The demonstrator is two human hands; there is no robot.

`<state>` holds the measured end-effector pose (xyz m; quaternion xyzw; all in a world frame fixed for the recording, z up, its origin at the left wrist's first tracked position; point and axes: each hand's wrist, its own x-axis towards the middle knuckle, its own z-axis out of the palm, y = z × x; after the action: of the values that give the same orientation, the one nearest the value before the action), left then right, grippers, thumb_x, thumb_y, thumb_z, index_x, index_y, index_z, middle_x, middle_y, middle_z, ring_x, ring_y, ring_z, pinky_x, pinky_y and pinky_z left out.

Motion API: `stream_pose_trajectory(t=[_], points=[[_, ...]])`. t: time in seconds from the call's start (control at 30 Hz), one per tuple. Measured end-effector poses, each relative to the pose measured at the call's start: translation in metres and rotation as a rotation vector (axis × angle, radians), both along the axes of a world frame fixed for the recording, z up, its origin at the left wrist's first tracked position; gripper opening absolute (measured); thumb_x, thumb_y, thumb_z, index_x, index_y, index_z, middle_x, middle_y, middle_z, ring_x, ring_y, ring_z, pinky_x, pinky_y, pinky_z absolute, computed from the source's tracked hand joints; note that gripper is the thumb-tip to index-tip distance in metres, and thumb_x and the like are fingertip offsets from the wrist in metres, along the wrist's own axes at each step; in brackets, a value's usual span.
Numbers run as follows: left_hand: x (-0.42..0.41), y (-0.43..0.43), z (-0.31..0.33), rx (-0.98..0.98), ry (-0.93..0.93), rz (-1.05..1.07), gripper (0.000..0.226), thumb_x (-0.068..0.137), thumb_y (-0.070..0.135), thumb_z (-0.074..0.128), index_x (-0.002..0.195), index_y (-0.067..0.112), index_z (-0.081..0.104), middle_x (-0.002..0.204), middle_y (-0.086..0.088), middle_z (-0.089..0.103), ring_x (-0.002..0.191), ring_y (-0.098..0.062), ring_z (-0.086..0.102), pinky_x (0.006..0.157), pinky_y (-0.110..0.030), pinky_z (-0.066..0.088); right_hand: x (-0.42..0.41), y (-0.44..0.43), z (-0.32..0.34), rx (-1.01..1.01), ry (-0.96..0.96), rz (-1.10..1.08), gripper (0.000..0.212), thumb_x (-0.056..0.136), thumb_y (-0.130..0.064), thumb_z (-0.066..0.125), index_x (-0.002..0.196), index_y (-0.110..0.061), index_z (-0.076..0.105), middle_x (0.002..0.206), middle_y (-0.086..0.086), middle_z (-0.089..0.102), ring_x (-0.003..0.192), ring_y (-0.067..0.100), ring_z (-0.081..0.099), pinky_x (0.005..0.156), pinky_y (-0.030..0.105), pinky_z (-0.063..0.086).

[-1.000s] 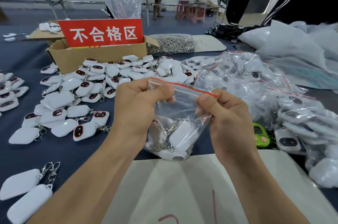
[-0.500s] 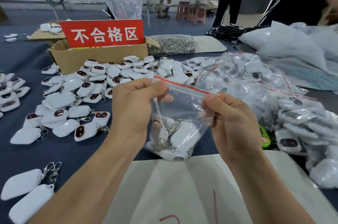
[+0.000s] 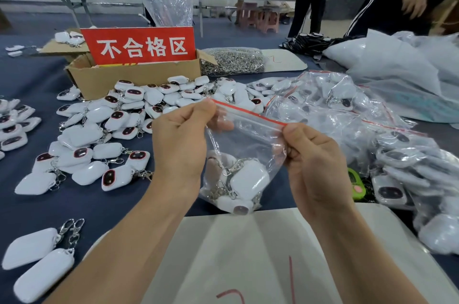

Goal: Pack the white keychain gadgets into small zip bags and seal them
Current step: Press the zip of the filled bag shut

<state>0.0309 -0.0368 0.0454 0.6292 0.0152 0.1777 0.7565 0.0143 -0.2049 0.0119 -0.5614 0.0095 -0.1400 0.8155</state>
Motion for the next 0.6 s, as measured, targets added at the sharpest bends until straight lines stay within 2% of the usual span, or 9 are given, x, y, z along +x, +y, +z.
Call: stream_pose_trajectory(t=[0.07, 0.1, 0.17, 0.27, 0.33, 0.4, 0.5, 0.53, 0.6], points=[[0.002, 0.001, -0.001, -0.011, 0.017, 0.007, 0.032, 0.094, 0.017, 0.07, 0.066, 0.026, 0.081, 0.071, 0.001, 0.076, 0.072, -0.008, 0.07, 0.071, -0.016, 0.055, 0.001, -0.003, 0.0, -0.017, 0.01, 0.037, 0.029, 0.087, -0.027, 0.066, 0.088, 0.0, 0.077, 0.084, 0.026, 0.067, 0.08, 0.03, 0.058, 0.084, 0.041, 0.046], [0.002, 0.002, -0.001, -0.007, 0.021, 0.007, 0.028, 0.092, 0.016, 0.074, 0.067, 0.026, 0.081, 0.073, 0.001, 0.077, 0.072, -0.008, 0.07, 0.07, -0.015, 0.054, 0.0, -0.004, 0.001, -0.029, 0.009, 0.086, 0.029, 0.087, -0.028, 0.067, 0.09, -0.002, 0.079, 0.086, 0.019, 0.071, 0.083, 0.027, 0.064, 0.085, 0.037, 0.049], [0.002, 0.003, -0.001, -0.028, 0.038, -0.011, 0.026, 0.089, 0.014, 0.076, 0.066, 0.026, 0.082, 0.072, 0.0, 0.077, 0.071, -0.008, 0.071, 0.068, -0.016, 0.056, -0.002, -0.006, 0.002, -0.069, -0.005, 0.217, 0.026, 0.088, -0.03, 0.068, 0.097, -0.01, 0.082, 0.1, 0.012, 0.078, 0.096, 0.023, 0.073, 0.09, 0.033, 0.054], [0.003, 0.004, -0.001, -0.185, 0.124, -0.117, 0.021, 0.089, 0.016, 0.075, 0.069, 0.02, 0.081, 0.072, -0.002, 0.076, 0.068, -0.013, 0.07, 0.067, -0.029, 0.06, -0.006, 0.0, 0.002, -0.263, -0.031, 0.391, 0.025, 0.087, -0.024, 0.07, 0.109, -0.026, 0.082, 0.114, 0.003, 0.079, 0.11, 0.02, 0.074, 0.094, 0.028, 0.056], [0.004, 0.005, -0.002, -0.194, 0.171, -0.226, 0.014, 0.082, 0.022, 0.077, 0.07, 0.017, 0.081, 0.076, -0.004, 0.076, 0.066, -0.014, 0.07, 0.063, -0.03, 0.06, -0.007, 0.009, -0.003, -0.371, 0.013, 0.374, 0.03, 0.082, -0.022, 0.073, 0.111, -0.019, 0.08, 0.113, 0.007, 0.079, 0.112, 0.026, 0.073, 0.099, 0.038, 0.057], [0.003, 0.006, -0.006, -0.091, 0.182, -0.332, 0.013, 0.07, 0.027, 0.079, 0.073, 0.015, 0.081, 0.077, -0.006, 0.077, 0.06, -0.011, 0.069, 0.055, -0.022, 0.055, -0.006, 0.017, -0.006, -0.421, 0.033, 0.297, 0.026, 0.086, -0.026, 0.072, 0.101, -0.007, 0.079, 0.101, 0.018, 0.077, 0.103, 0.027, 0.072, 0.097, 0.048, 0.054], [0.003, 0.006, -0.011, -0.052, 0.159, -0.348, 0.017, 0.063, 0.023, 0.083, 0.074, 0.011, 0.081, 0.075, -0.01, 0.076, 0.064, -0.015, 0.07, 0.06, -0.026, 0.057, -0.006, 0.022, -0.004, -0.461, -0.004, 0.27, 0.028, 0.099, -0.013, 0.067, 0.089, 0.014, 0.067, 0.089, 0.037, 0.063, 0.081, 0.023, 0.056, 0.076, 0.048, 0.047], [0.004, 0.006, -0.012, -0.062, 0.149, -0.337, 0.015, 0.063, 0.021, 0.083, 0.073, 0.01, 0.081, 0.073, -0.01, 0.075, 0.064, -0.016, 0.07, 0.06, -0.026, 0.057, -0.006, 0.022, -0.004, -0.475, -0.017, 0.27, 0.029, 0.099, -0.011, 0.066, 0.088, 0.015, 0.064, 0.088, 0.039, 0.061, 0.08, 0.023, 0.055, 0.072, 0.05, 0.047], [0.004, 0.005, -0.012, -0.082, 0.154, -0.322, 0.007, 0.064, 0.016, 0.083, 0.068, 0.01, 0.08, 0.069, -0.01, 0.073, 0.058, -0.016, 0.068, 0.054, -0.024, 0.055, -0.006, 0.021, -0.005, -0.479, -0.023, 0.272, 0.023, 0.099, -0.015, 0.068, 0.087, 0.005, 0.071, 0.09, 0.035, 0.063, 0.079, 0.021, 0.059, 0.065, 0.044, 0.053]])
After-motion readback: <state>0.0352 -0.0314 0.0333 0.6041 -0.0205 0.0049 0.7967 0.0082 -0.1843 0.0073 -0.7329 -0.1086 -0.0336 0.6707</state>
